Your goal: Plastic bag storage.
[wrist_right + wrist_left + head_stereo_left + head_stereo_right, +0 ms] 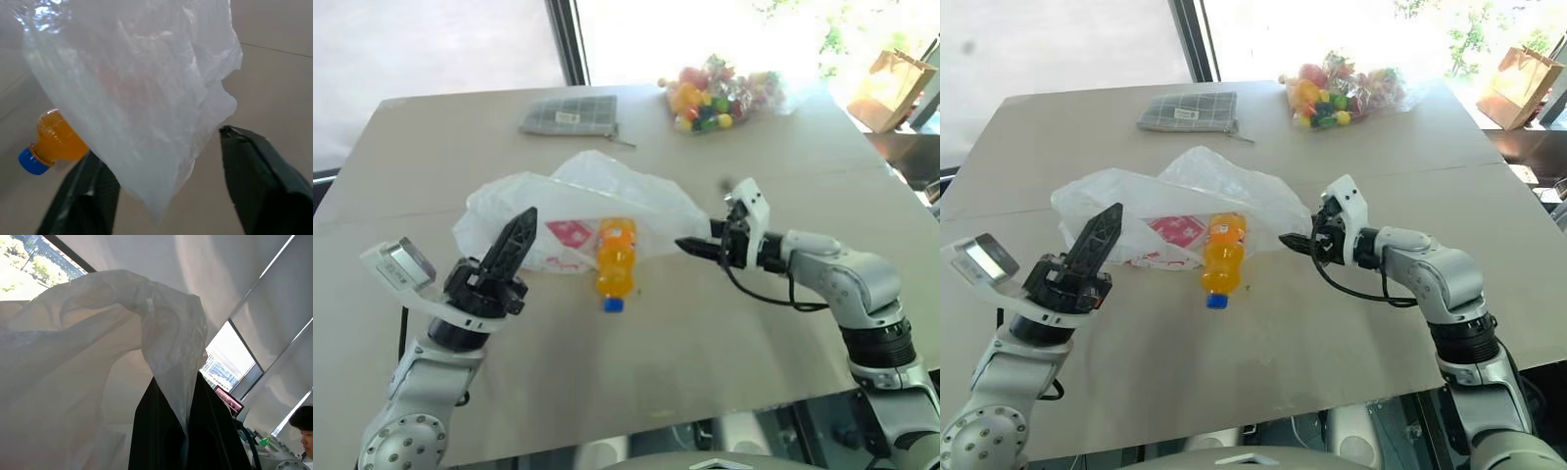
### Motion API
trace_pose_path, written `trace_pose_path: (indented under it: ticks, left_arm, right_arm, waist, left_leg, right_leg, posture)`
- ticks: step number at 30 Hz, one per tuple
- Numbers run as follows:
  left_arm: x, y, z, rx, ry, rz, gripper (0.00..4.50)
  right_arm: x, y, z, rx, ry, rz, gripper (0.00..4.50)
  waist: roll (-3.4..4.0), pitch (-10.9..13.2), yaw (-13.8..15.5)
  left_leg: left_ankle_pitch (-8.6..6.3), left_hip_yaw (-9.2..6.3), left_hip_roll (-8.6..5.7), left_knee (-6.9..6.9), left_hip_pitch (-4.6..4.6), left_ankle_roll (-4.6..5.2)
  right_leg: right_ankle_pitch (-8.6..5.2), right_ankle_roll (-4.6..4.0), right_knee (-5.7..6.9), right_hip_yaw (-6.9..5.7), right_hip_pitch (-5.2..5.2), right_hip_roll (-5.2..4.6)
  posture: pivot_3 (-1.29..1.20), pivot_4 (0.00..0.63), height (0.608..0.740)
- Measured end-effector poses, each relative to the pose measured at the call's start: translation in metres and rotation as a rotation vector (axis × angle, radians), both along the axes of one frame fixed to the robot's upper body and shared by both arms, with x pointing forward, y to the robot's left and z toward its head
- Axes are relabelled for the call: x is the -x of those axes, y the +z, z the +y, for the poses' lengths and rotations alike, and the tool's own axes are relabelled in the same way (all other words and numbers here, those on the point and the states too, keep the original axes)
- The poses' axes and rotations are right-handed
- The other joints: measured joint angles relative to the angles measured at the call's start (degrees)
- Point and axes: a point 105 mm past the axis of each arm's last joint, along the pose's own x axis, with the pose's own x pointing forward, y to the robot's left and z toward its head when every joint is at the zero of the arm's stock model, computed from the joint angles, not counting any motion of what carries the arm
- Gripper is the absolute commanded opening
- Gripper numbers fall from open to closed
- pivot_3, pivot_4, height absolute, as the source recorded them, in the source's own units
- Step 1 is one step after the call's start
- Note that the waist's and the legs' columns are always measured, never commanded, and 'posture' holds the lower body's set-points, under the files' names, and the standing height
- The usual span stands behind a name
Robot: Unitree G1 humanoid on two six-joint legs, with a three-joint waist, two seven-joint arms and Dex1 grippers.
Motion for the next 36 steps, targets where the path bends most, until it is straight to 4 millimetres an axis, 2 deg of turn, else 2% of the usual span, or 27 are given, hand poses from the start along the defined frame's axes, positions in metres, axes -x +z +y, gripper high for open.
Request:
trace_pose_path:
  ticks: [3, 4, 10, 13, 15, 23, 27, 29, 36]
  left_arm:
    - [-0.002, 0.006, 0.003, 0.008, 0.004, -0.011, 0.0]
    - [-0.004, 0.012, 0.008, 0.013, 0.014, -0.026, 0.0]
    - [-0.021, 0.059, 0.038, 0.128, 0.07, -0.131, 0.0]
    - [-0.027, 0.081, 0.047, 0.181, 0.066, -0.176, 0.0]
    - [-0.028, 0.087, 0.049, 0.195, 0.061, -0.192, 0.0]
    - [-0.036, 0.091, 0.057, 0.228, 0.055, -0.181, 0.0]
    - [-0.039, 0.089, 0.063, 0.227, 0.061, -0.171, 0.0]
    - [-0.04, 0.09, 0.066, 0.228, 0.062, -0.177, 0.0]
    - [-0.045, 0.115, 0.071, 0.155, 0.05, -0.242, 0.0]
  right_arm:
    - [0.006, 0.002, -0.007, 0.002, 0.042, 0.013, 0.07]
    - [0.01, 0.003, -0.009, 0.005, 0.065, 0.013, 0.02]
    - [0.02, 0.012, -0.014, -0.034, 0.161, 0.017, 0.02]
    - [0.011, 0.029, -0.018, -0.076, 0.152, -0.01, 0.02]
    - [0.006, 0.04, -0.02, -0.101, 0.144, -0.042, 0.02]
    - [-0.009, 0.072, -0.029, -0.219, 0.103, -0.082, 0.02]
    - [-0.015, 0.103, -0.039, -0.322, 0.088, -0.124, 0.02]
    - [-0.016, 0.127, -0.044, -0.392, 0.094, -0.164, 0.02]
    - [-0.028, 0.167, -0.064, -0.596, 0.061, -0.17, 0.02]
  waist:
    - [0.0, 0.0, 0.0]
    - [0.0, 0.0, 0.0]
    - [-0.05, 0.0, -0.1]
    - [-0.08, 0.0, -0.1]
    - [-0.08, 0.0, -0.1]
    - [-0.1, 0.1, 0.0]
    - [-0.1, 0.1, 0.0]
    - [-0.1, 0.1, 0.1]
    - [-0.12, 0.1, 0.3]
  left_leg:
    - [0.0, -0.04, 0.0, 0.0, 0.01, 0.0]
    - [0.0, -0.08, 0.0, 0.0, 0.02, 0.0]
    - [0.0, -0.09, -0.01, 0.03, 0.02, 0.0]
    - [0.01, -0.07, -0.02, 0.02, 0.01, 0.0]
    - [0.01, -0.08, -0.02, 0.01, 0.0, 0.0]
    - [0.02, -0.05, -0.02, 0.01, 0.0, -0.02]
    - [0.02, -0.05, -0.02, 0.01, -0.01, -0.02]
    - [0.02, -0.07, -0.02, 0.01, -0.02, -0.02]
    - [0.02, -0.04, -0.03, 0.0, -0.04, -0.02]
  right_leg:
    - [0.0, 0.0, 0.03, -0.03, 0.0, 0.01]
    - [-0.01, -0.01, 0.05, -0.06, 0.0, 0.01]
    - [0.01, 0.01, 0.04, -0.03, 0.03, 0.02]
    - [0.01, 0.02, 0.02, -0.01, 0.02, 0.02]
    - [0.01, 0.02, 0.01, -0.03, 0.03, 0.02]
    - [0.01, 0.02, 0.02, -0.02, 0.02, 0.02]
    - [0.01, 0.02, 0.02, -0.03, 0.02, 0.02]
    - [0.01, 0.02, 0.01, -0.04, 0.02, 0.02]
    - [0.02, 0.02, 0.01, -0.04, 0.0, 0.02]
  posture:
    - [0.0, 0.15, 0.74]
    - [0.0, 0.15, 0.74]
    - [0.0, 0.15, 0.74]
    - [0.0, 0.15, 0.74]
    - [0.0, 0.15, 0.74]
    - [0.0, 0.15, 0.74]
    - [0.0, 0.15, 0.74]
    - [0.0, 0.15, 0.74]
    - [0.0, 0.15, 0.74]
